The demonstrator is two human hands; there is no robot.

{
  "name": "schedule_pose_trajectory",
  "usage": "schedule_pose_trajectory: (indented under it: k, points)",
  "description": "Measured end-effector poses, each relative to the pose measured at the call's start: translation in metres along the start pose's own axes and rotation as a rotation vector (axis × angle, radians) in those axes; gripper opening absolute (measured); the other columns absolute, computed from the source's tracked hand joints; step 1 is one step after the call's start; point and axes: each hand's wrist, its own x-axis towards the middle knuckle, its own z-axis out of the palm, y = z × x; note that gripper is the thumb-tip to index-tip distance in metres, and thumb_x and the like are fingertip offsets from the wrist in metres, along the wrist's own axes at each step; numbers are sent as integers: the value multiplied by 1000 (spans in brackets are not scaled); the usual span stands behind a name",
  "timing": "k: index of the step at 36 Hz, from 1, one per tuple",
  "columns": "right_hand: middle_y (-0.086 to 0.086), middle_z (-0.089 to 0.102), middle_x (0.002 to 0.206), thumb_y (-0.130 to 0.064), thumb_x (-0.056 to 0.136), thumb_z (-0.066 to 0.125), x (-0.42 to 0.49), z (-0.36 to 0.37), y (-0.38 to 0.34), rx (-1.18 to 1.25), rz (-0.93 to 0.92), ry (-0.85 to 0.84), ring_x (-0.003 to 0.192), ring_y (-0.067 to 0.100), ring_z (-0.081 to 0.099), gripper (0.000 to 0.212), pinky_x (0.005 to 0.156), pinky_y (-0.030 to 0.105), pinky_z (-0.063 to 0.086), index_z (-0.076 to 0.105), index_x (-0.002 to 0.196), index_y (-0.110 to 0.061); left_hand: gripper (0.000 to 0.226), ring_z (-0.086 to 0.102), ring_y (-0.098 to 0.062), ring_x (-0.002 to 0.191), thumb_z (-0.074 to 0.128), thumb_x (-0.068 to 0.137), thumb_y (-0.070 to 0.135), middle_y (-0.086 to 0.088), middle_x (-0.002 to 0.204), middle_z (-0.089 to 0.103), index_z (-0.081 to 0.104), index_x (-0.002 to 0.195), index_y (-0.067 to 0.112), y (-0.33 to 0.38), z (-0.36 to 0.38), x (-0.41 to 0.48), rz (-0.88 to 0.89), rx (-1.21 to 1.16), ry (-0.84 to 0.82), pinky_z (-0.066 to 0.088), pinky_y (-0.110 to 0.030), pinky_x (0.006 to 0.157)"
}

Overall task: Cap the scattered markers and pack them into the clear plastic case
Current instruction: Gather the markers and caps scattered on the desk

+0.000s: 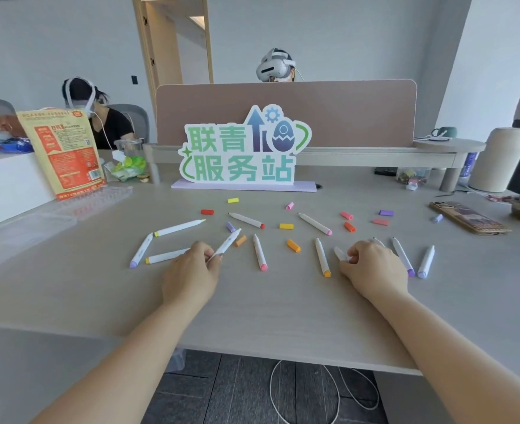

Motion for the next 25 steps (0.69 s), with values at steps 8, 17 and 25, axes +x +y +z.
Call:
schedule_pose_trajectory:
  k: [8, 17, 25]
  points:
    - [8, 55, 116, -21, 95, 44, 6, 1, -1, -7, -27, -47, 103, 26, 56, 29, 75, 33, 48, 54, 121, -12, 21, 57, -30, 91, 38, 99, 23, -7, 106, 58, 55, 107, 13, 29, 19, 9, 26, -89, -51, 43, -35, 70]
    - [10, 44, 124, -29, 98, 41, 13, 10, -15, 281, -20, -62, 101, 30, 52, 28, 78, 31, 39, 53, 114, -9, 48, 56, -28, 104, 42, 91, 54, -5, 109, 60, 52, 112, 12, 58, 46, 21, -59, 10, -71, 39, -33, 75]
    - [-1, 50, 114, -66, 77, 55, 5, 16, -22, 54, -102, -121, 111, 22, 49, 62, 83, 32, 41, 48, 114, -17, 32, 56, -21, 79, 57, 77, 55, 5, 85, 61, 52, 80, 24, 64, 53, 25, -61, 149, -104, 38, -28, 63]
